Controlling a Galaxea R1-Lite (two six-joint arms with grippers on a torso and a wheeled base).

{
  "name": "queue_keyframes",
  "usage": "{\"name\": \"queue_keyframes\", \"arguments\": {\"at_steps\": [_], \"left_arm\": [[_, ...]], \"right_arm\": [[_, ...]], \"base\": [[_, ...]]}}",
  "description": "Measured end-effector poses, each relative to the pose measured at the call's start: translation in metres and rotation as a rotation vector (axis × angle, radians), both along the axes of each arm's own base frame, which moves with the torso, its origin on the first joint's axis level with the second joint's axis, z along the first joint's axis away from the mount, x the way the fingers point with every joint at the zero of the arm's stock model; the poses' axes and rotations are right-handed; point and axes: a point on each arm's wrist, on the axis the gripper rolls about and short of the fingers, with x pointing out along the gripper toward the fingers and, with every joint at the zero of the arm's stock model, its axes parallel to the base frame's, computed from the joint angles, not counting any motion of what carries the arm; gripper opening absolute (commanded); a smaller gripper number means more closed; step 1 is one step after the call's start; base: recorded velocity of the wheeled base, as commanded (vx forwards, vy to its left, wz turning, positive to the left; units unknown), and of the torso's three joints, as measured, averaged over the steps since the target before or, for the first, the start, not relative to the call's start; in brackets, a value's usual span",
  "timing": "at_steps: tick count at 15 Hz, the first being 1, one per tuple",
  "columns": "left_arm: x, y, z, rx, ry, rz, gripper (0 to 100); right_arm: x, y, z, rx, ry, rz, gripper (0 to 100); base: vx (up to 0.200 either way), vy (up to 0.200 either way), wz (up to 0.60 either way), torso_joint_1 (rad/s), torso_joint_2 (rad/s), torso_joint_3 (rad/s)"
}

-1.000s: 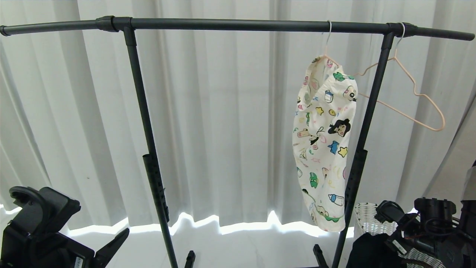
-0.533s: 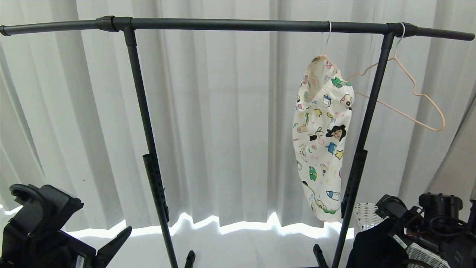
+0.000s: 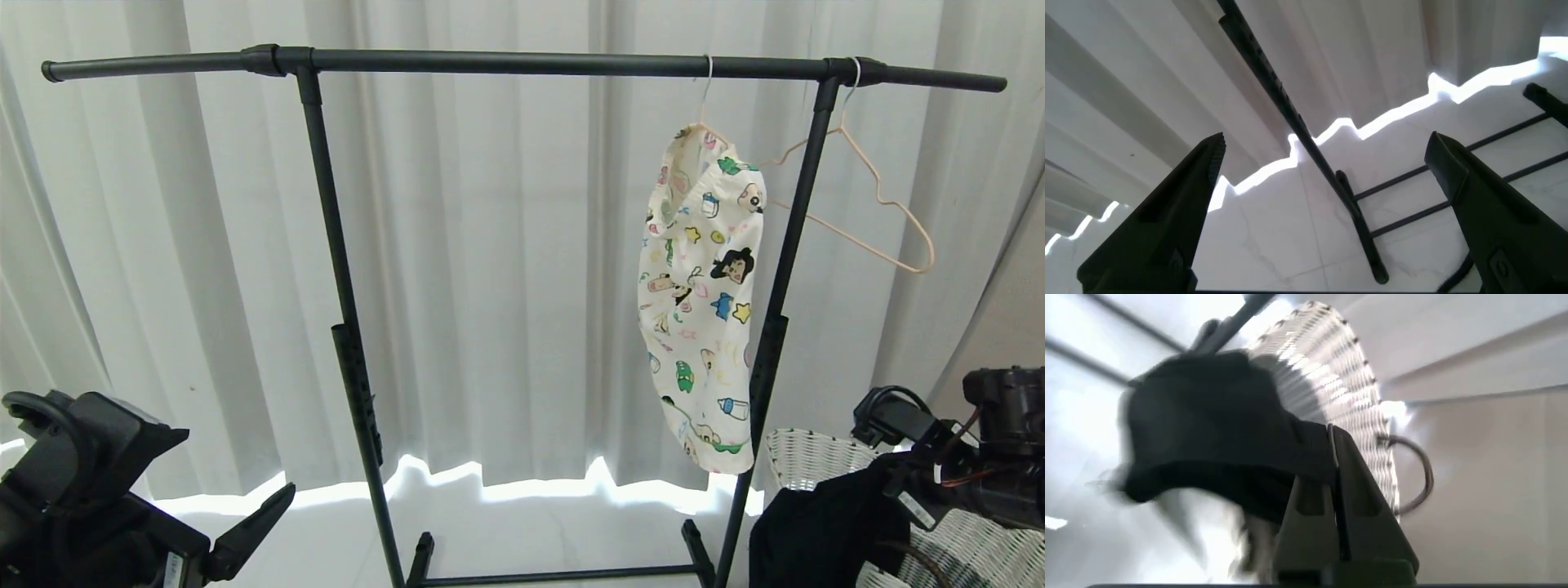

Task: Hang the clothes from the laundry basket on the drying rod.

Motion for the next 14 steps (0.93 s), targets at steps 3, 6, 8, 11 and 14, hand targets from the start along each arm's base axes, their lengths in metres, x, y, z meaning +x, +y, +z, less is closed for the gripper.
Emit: {"name": "queue_keyframes", "arguments": {"at_steps": [3, 6, 8, 11, 14], "left_arm": [[-0.001, 0.000, 0.002, -0.004, -0.010, -0.005, 100], [0.000, -0.006, 0.007, -0.014, -0.026, -0.044, 100], [0.000, -0.012, 0.008, -0.020, -0.025, -0.090, 100], [0.005, -0.027, 0.017, -0.042, -0.032, -0.182, 100], [0.022, -0.047, 0.036, -0.106, -0.041, -0.236, 100]], "right_arm": [[-0.016, 0.025, 0.054, 0.078, 0.029, 0.040, 0], [-0.031, 0.055, 0.104, 0.148, -0.041, 0.140, 0], [-0.039, 0.072, 0.127, 0.186, -0.087, 0.213, 0], [-0.046, 0.103, 0.159, 0.273, -0.135, 0.319, 0], [-0.042, 0.130, 0.180, 0.325, -0.172, 0.393, 0]], "base": [[-0.200, 0.000, 0.00, -0.001, 0.01, 0.004], [0.000, -0.133, 0.00, 0.000, 0.00, 0.002], [0.000, 0.000, 0.00, 0.000, 0.00, 0.000], [0.000, 0.000, 0.00, 0.000, 0.00, 0.000], [0.000, 0.000, 0.00, 0.000, 0.00, 0.000]]}}
